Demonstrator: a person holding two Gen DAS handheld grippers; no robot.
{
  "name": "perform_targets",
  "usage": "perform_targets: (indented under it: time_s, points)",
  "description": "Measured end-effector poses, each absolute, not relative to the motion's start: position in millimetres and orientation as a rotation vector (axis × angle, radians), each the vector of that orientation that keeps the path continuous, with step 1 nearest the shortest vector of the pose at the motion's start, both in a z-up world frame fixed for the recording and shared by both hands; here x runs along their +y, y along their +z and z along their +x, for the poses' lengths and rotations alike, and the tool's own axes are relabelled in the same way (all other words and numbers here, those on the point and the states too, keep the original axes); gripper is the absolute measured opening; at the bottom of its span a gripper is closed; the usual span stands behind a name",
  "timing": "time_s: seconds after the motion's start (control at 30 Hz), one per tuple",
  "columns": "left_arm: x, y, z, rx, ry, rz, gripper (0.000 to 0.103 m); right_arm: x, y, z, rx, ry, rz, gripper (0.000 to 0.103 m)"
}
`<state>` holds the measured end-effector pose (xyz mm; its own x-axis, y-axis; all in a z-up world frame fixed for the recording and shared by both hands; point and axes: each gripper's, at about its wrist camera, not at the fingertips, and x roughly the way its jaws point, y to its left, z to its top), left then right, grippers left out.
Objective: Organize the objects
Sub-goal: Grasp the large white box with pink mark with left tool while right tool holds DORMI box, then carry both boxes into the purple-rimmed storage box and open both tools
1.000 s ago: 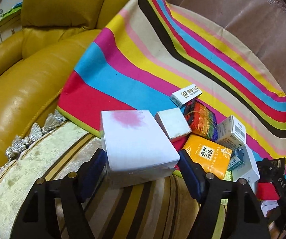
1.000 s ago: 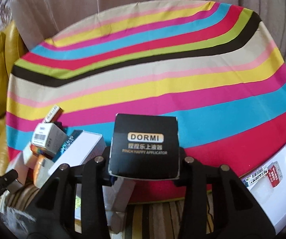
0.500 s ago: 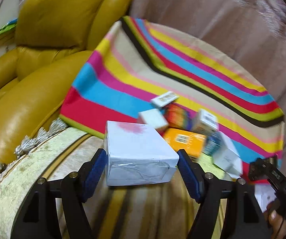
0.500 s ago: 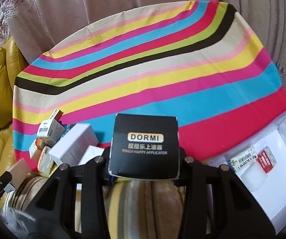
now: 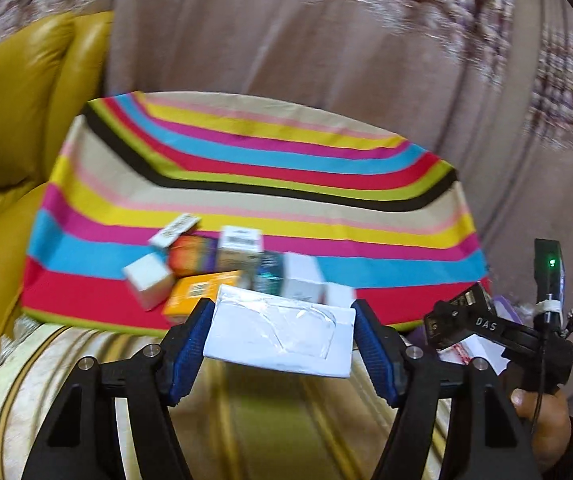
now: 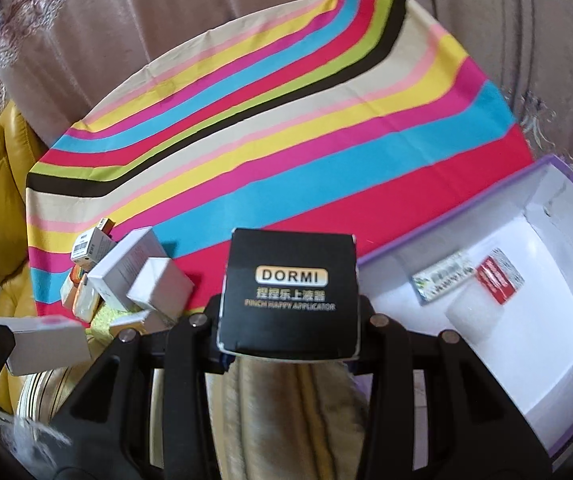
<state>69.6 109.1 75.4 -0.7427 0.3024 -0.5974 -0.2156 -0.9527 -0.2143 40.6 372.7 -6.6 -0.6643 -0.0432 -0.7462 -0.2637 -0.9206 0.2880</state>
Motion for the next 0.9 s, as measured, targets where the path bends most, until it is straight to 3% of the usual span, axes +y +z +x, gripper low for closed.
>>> perform_targets:
  time_s: [0.47, 0.9]
  points:
    - [182.3, 86.2, 63.3, -0.127, 2.389, -0.861, 0.069, 434.1, -13.7, 82.7, 0.627, 2.526, -1.213, 0.044]
    - [277.4, 65.7, 40.2, -0.173, 2.047, -0.965, 0.069, 475.1, -23.0, 104.7, 0.604, 2.376, -1.203, 0.044]
